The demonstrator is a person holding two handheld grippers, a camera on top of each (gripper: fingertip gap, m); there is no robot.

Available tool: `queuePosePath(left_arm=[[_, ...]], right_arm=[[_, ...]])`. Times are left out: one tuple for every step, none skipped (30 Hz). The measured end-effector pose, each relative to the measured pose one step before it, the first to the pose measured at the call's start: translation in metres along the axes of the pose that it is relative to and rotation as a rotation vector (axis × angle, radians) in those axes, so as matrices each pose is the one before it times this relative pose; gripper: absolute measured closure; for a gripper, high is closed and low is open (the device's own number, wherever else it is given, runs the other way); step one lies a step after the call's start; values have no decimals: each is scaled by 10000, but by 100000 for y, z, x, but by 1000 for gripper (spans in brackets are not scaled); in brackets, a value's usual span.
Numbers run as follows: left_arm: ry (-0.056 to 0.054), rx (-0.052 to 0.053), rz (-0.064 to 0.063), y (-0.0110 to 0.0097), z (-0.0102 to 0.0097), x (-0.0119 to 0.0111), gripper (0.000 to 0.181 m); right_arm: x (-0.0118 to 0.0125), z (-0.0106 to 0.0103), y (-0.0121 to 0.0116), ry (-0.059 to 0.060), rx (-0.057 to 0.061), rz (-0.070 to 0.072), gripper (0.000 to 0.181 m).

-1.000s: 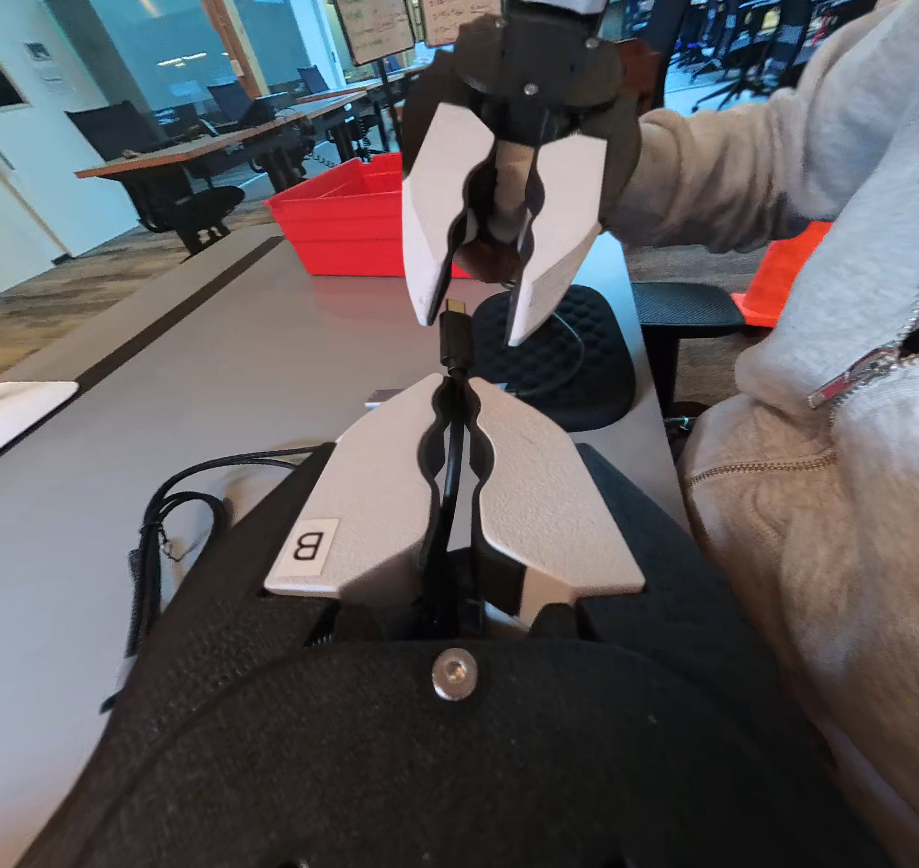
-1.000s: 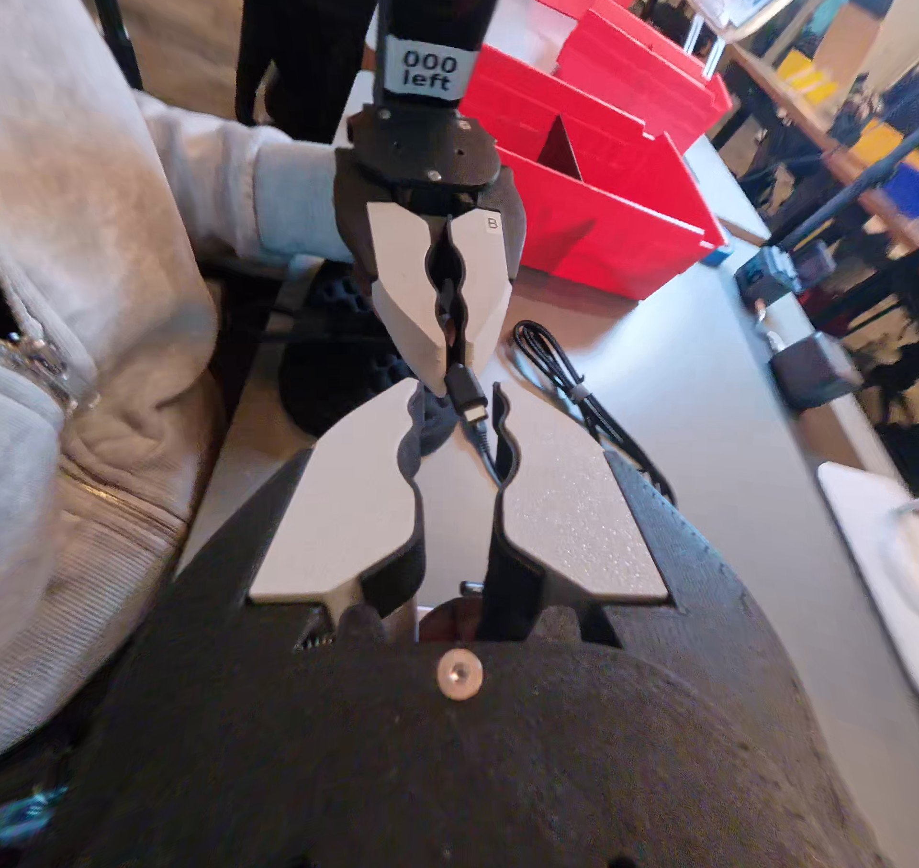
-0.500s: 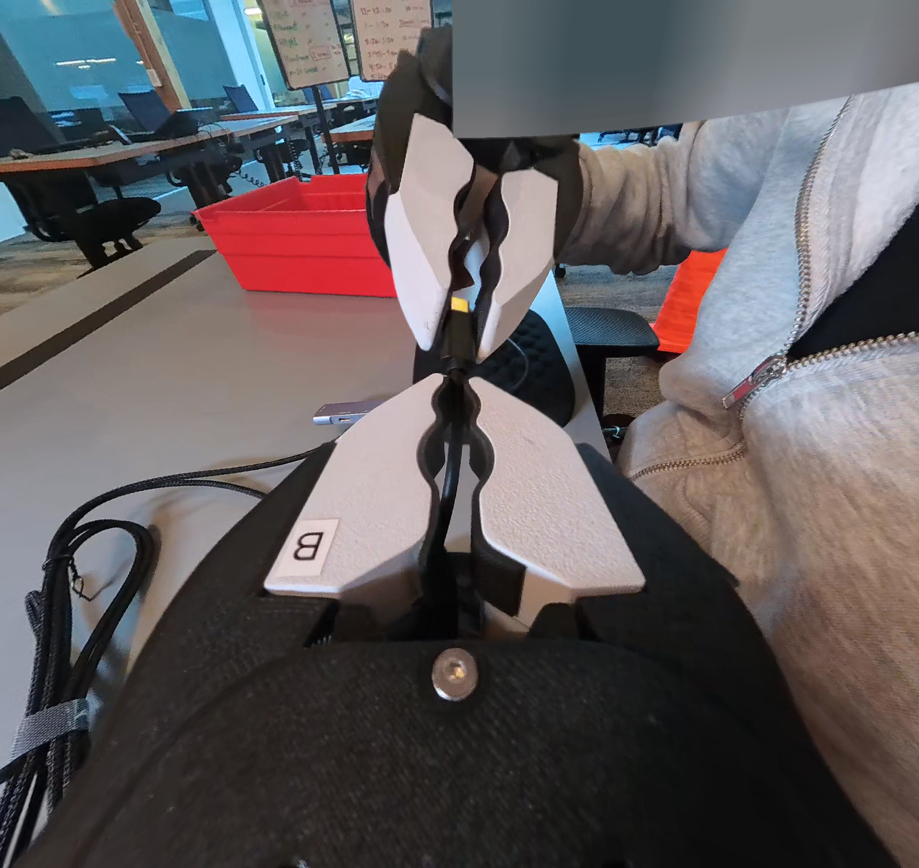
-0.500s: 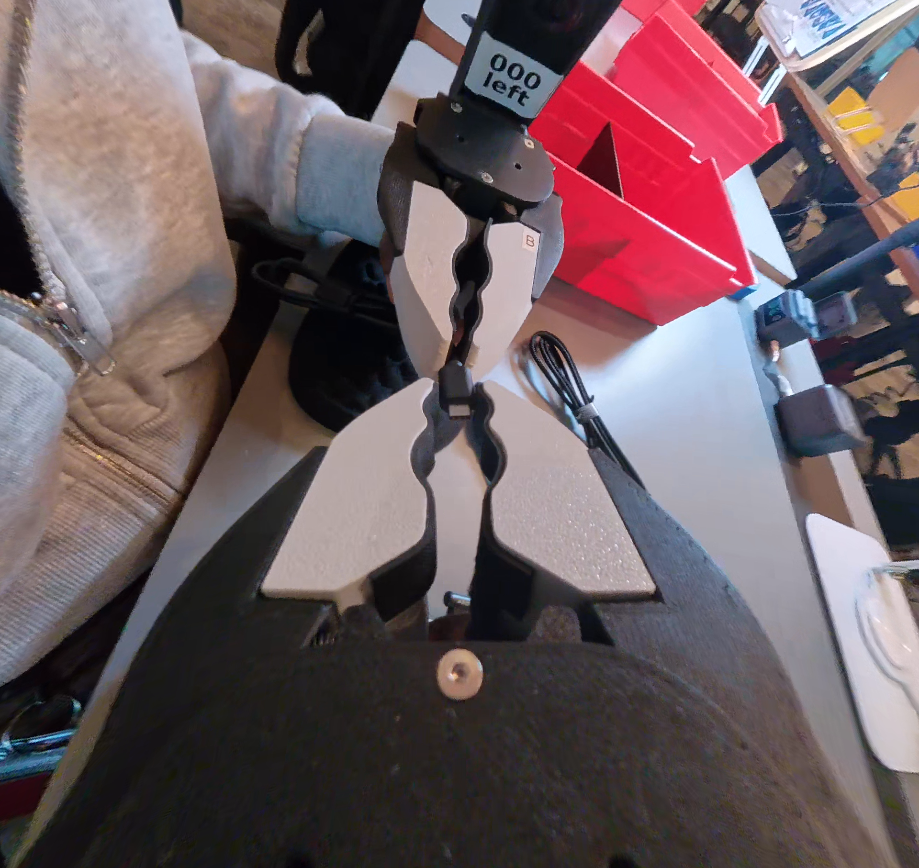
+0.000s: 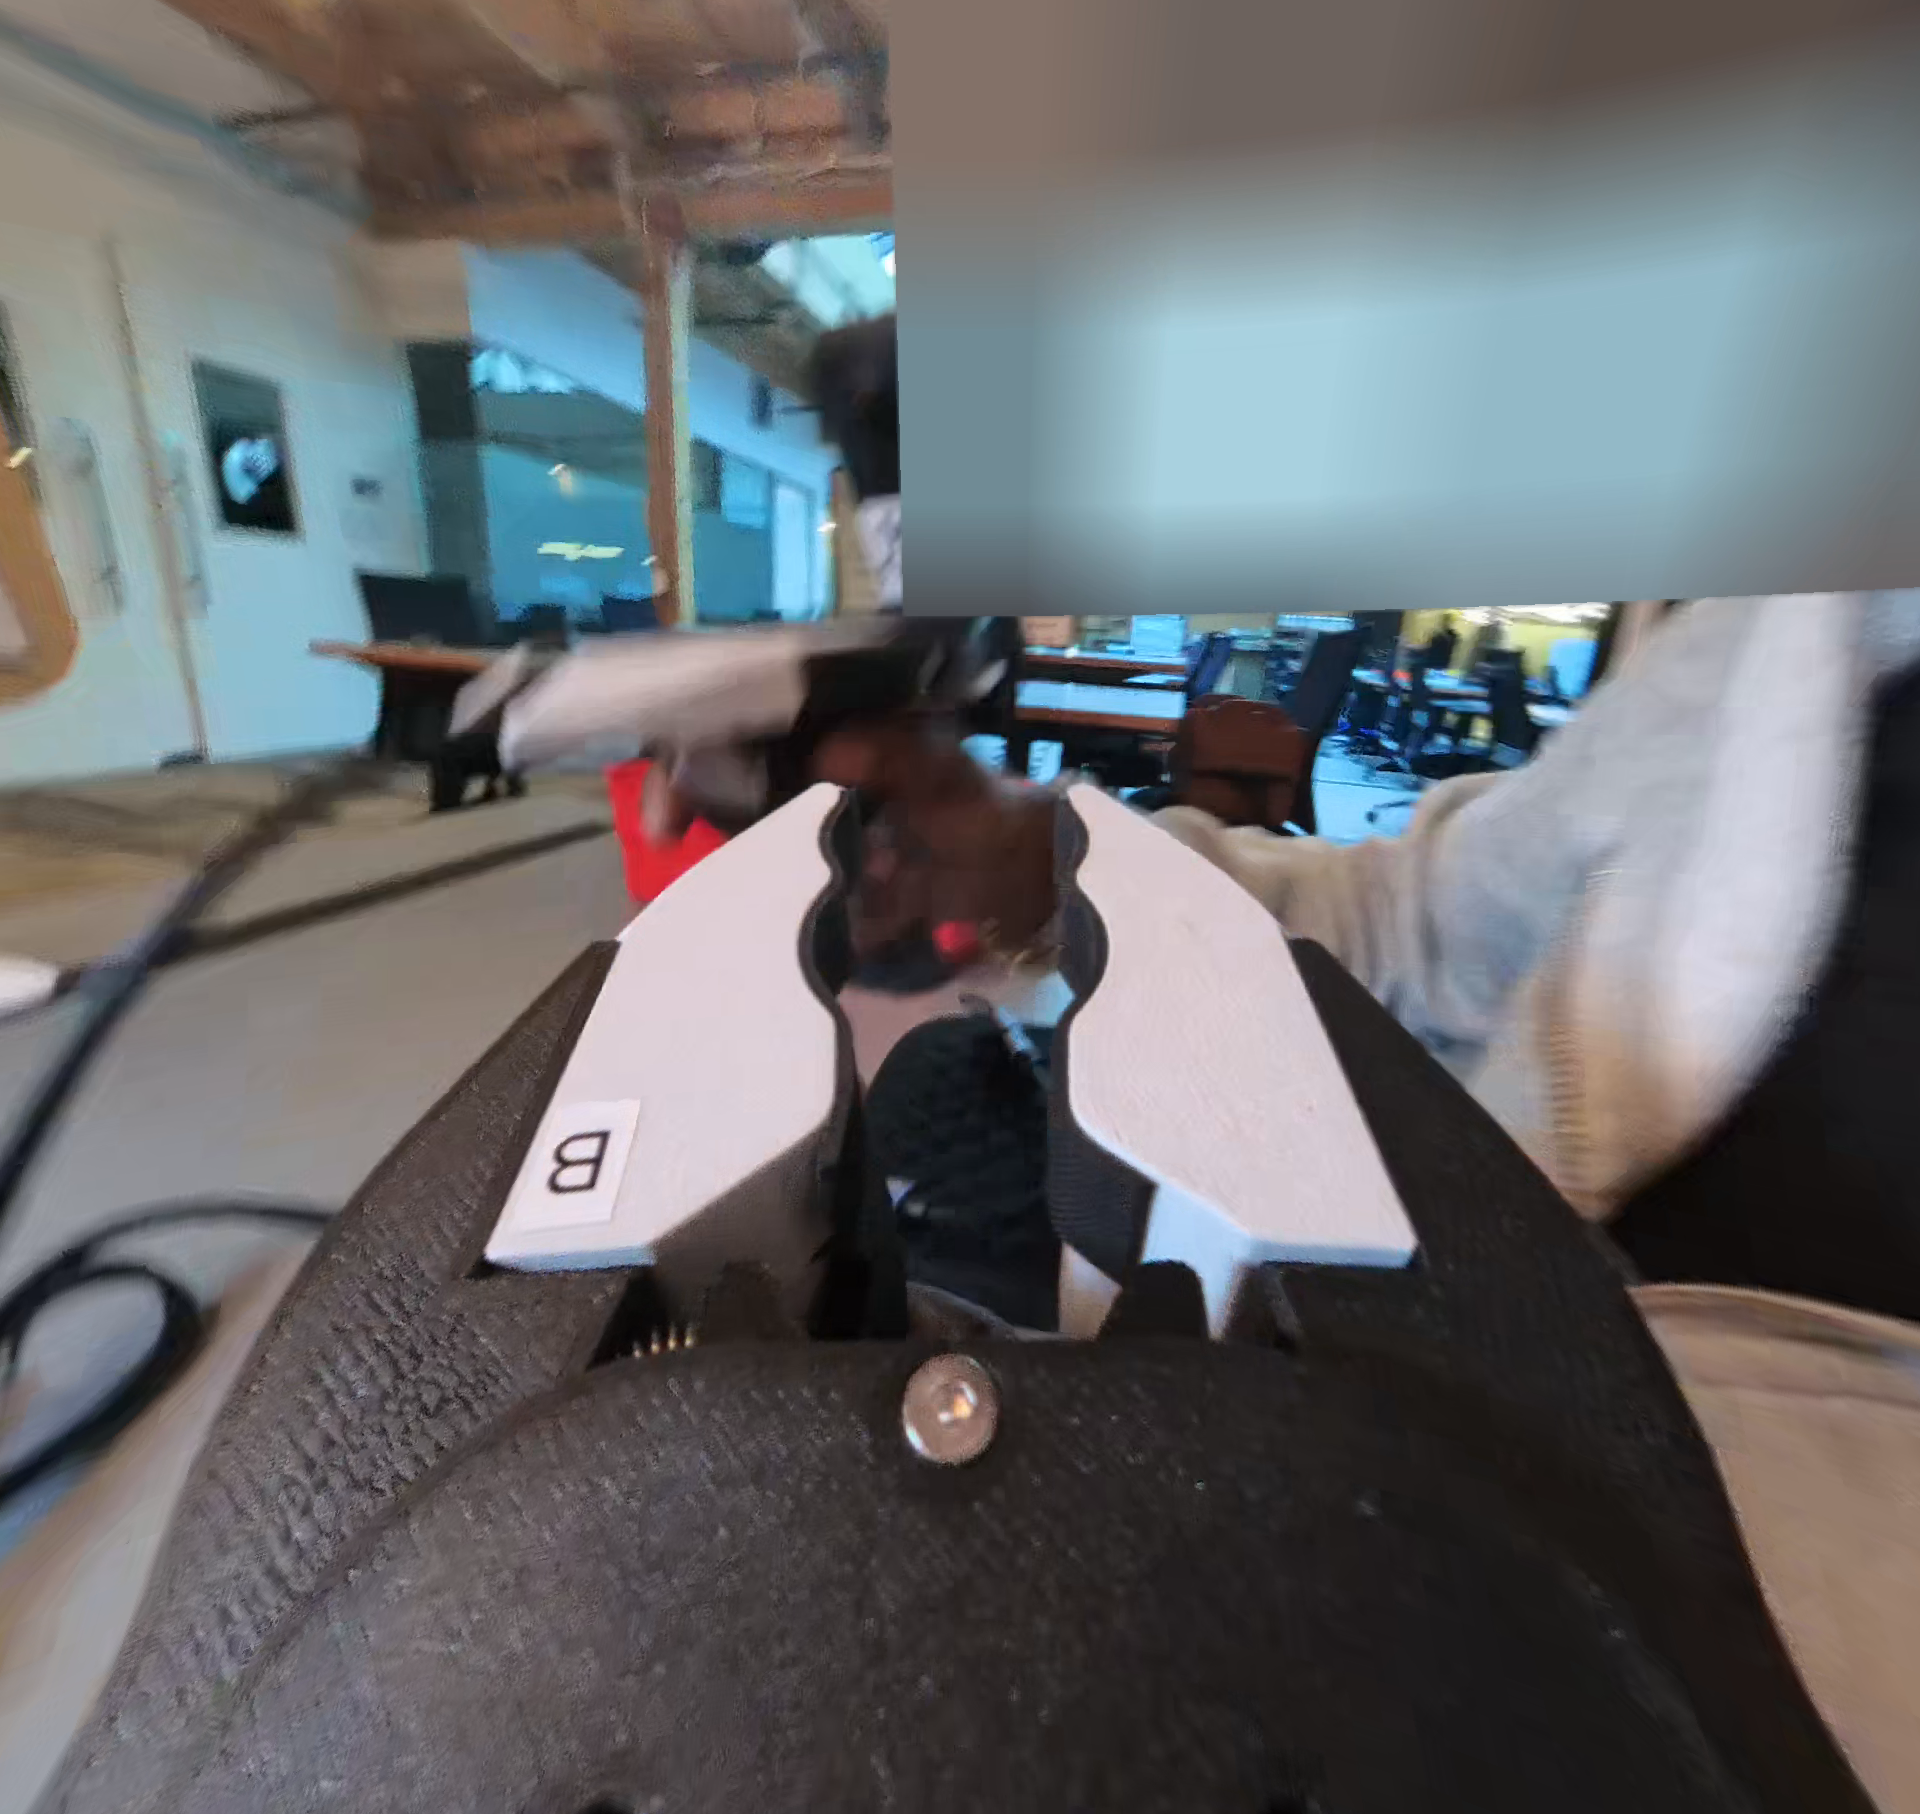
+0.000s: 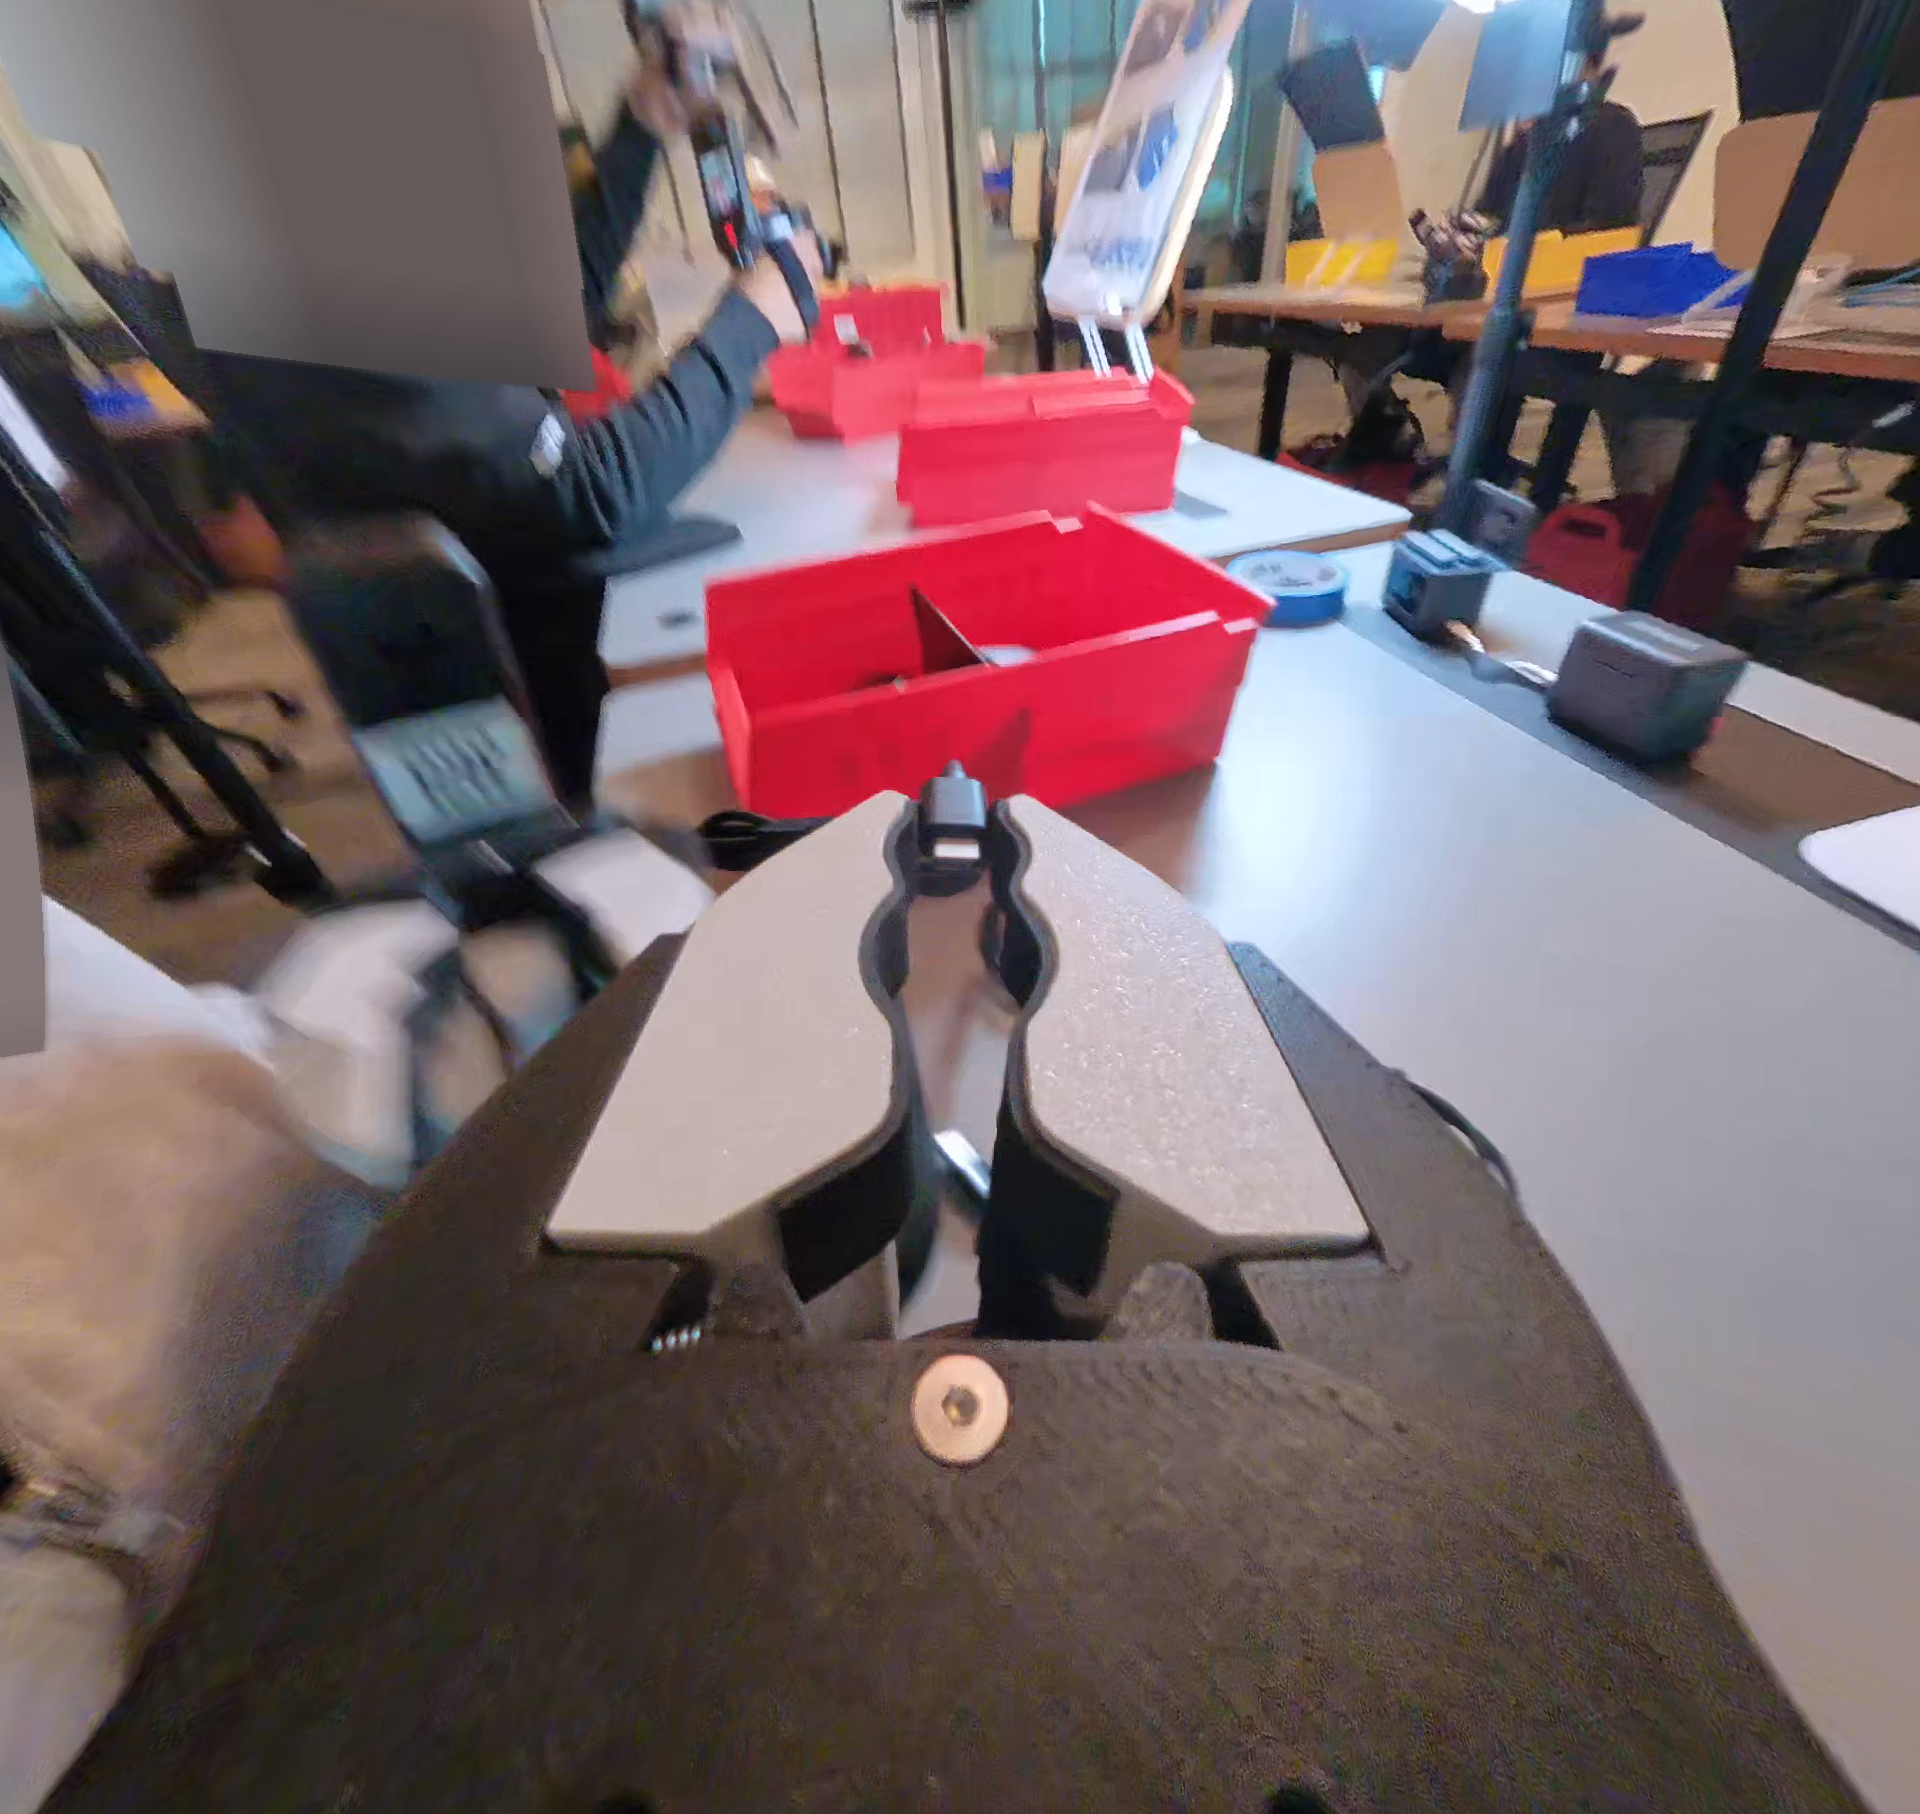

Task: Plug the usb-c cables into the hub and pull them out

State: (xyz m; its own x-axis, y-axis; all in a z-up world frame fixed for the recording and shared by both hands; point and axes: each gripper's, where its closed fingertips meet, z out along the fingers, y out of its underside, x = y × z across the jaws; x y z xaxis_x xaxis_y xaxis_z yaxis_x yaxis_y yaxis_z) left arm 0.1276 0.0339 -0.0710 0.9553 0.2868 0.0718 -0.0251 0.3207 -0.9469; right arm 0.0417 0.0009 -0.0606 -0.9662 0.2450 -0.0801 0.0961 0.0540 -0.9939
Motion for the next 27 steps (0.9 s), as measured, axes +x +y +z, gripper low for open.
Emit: queuePosePath(left_arm=[[-511, 17, -371, 1617, 349, -1297, 142], [-333, 238, -319, 877, 233, -987, 139], [-261, 513, -288, -50, 57, -728, 136], [-66, 780, -227, -921, -122, -287, 135], [114, 736, -29, -1252, -180, 86, 135], [-97, 344, 205, -927, -85, -192, 135], [-61, -10, 287, -452, -62, -193, 135], [107, -131, 180, -133, -88, -9, 135], [131, -55, 6, -69, -129, 39, 132], [73, 52, -90, -79, -145, 5, 136], [34, 90, -109, -50, -129, -21, 138], [-53, 21, -90, 40, -87, -119, 141], [-94, -61, -36, 80, -37, -169, 143], [-100, -113, 4, 78, -20, -185, 140], [-243, -93, 5, -70, -40, -399, 141], [-248, -107, -4, -151, -74, -448, 145], [-145, -346, -23, 53, -19, -344, 147], [-421, -610, -114, 273, 65, -721, 155], [-415, -938, -30, 523, 191, -729, 158], [-119, -1305, 29, 791, 250, -313, 157], [83, -1524, 47, 972, 147, -19, 157], [299, -1355, 205, 808, 18, 322, 151], [169, -672, 283, 138, -110, 271, 148], [50, -87, 194, -345, -168, 165, 148], [22, 66, 0, -331, -86, 85, 148], [-13, 45, -109, -107, -114, -36, 148], [-7, -104, -150, 204, -193, -88, 148]], right_arm=[[-489, -4, -839, -298, 358, 479, 169], [-754, -17, -599, -432, 254, 487, 169], [-721, -7, -247, -380, 122, 410, 169], [-605, 5, 171, -290, -40, 293, 169], [-567, -17, 421, -294, -103, 236, 169], [-486, -47, 481, -281, -68, 250, 169], [-336, -72, 414, -224, 0, 246, 169], [-170, -77, 370, -152, 20, 181, 169], [3, -43, 292, -37, 39, 116, 169], [70, -29, 224, 25, 60, 89, 169], [23, -10, 161, 10, 88, 104, 169], [76, -2, 149, 56, 103, 123, 169], [90, -14, 128, 76, 150, 142, 169], [119, -28, 217, 81, 177, 228, 169], [187, -15, 419, 110, 153, 340, 169], [279, -27, 466, 136, 223, 452, 169], [226, 21, 650, 72, 154, 533, 169], [269, 95, 779, 118, 90, 490, 169], [272, 190, 866, 149, 54, 322, 169], [203, 259, 893, 103, 36, 206, 169], [13, 302, 772, -41, 106, 248, 169], [-290, 249, 340, -297, 303, 426, 169], [-385, 138, -100, -413, 450, 539, 169], [-398, 121, -250, -402, 377, 449, 168], [-255, 147, -170, -238, 231, 201, 168], [-34, 152, -16, -44, 73, -30, 169], [108, 139, 239, 39, -85, -78, 169]])
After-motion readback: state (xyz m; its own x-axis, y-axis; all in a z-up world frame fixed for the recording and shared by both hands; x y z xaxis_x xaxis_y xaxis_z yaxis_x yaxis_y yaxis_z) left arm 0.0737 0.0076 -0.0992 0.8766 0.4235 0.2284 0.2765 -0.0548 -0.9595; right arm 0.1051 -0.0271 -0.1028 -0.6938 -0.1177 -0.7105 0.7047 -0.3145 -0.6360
